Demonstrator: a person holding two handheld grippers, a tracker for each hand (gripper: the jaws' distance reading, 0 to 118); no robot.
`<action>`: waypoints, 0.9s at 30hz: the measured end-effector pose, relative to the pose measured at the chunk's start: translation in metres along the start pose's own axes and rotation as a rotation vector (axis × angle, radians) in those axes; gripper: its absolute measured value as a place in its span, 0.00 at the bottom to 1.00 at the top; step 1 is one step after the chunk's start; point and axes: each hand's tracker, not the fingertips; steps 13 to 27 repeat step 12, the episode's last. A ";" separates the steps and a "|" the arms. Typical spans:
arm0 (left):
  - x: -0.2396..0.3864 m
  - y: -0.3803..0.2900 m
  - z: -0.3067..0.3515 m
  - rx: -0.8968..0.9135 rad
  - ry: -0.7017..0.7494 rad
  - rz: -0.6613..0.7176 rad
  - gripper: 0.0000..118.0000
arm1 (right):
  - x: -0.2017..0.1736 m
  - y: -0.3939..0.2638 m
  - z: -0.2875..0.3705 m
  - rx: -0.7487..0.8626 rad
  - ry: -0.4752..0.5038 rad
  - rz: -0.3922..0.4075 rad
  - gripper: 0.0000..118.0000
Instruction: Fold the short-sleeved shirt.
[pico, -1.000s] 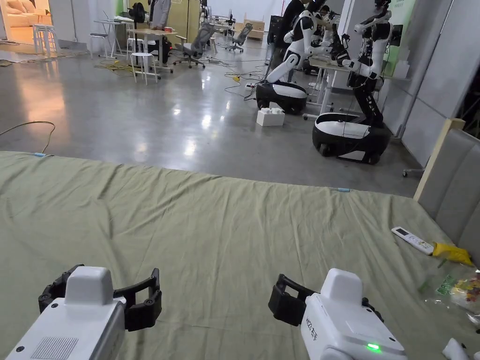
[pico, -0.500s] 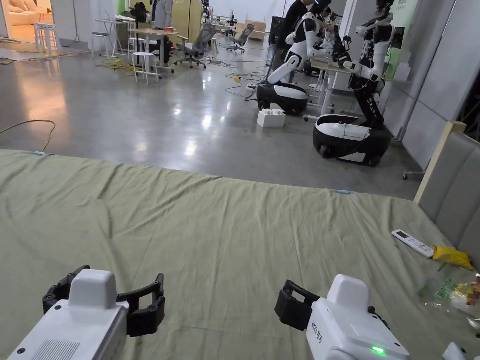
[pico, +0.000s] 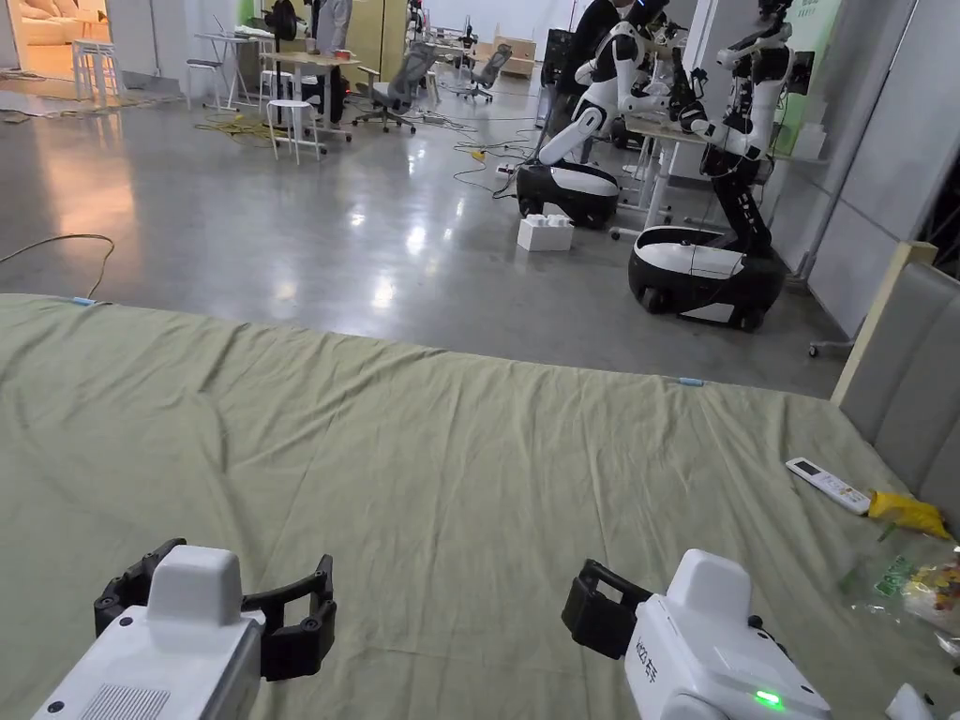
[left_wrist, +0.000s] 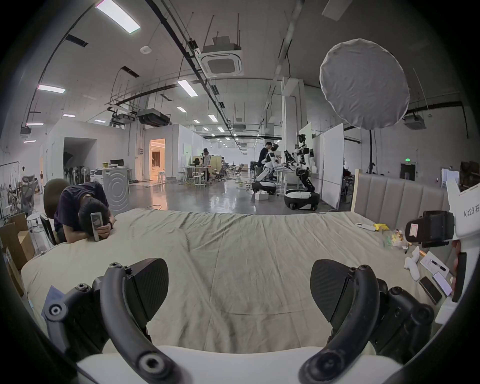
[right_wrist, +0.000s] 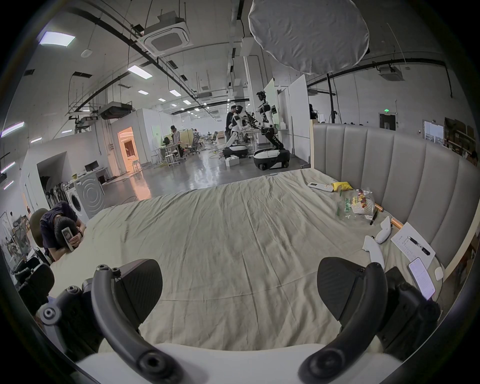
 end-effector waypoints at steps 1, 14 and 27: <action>-0.001 0.000 0.000 0.002 0.004 0.006 0.93 | 0.000 -0.001 0.000 0.003 -0.001 0.001 1.00; -0.006 0.009 -0.011 0.005 0.005 0.014 0.93 | -0.005 -0.010 0.013 0.239 -0.014 0.179 1.00; -0.006 0.009 -0.011 0.005 0.005 0.014 0.93 | -0.005 -0.010 0.013 0.239 -0.014 0.179 1.00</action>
